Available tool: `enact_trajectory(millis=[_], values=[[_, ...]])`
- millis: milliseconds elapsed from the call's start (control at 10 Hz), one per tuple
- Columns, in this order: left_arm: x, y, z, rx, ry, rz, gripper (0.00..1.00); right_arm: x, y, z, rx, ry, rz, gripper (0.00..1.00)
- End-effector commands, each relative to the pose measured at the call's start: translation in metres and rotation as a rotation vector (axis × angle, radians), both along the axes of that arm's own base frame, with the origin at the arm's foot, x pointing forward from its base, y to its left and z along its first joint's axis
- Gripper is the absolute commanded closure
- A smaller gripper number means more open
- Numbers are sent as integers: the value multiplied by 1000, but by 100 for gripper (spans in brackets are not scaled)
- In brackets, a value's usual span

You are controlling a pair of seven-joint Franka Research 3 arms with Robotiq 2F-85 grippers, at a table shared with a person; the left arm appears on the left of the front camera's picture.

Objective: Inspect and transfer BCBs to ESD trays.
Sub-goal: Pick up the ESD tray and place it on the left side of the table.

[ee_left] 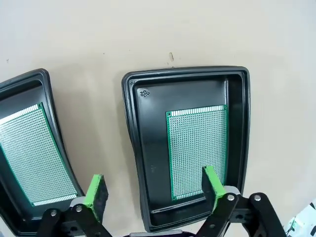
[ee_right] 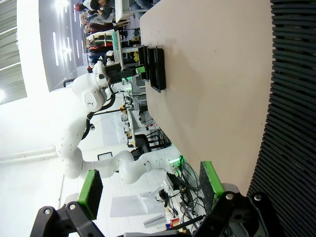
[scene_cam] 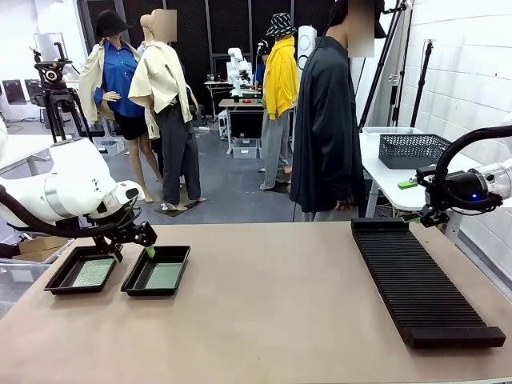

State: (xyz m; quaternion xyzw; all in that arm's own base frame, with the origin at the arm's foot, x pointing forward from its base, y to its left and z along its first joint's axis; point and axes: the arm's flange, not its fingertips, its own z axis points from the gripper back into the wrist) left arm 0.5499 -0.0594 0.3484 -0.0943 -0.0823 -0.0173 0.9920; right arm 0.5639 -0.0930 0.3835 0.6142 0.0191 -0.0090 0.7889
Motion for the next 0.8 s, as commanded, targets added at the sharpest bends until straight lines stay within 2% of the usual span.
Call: enact_trajectory(millis=[0,700], values=[[0,0,0,0,-1,0,0,0,2,2,-1,11,0,0],[0,0,0,0,-1,0,0,0,2,2,-1,11,0,0]])
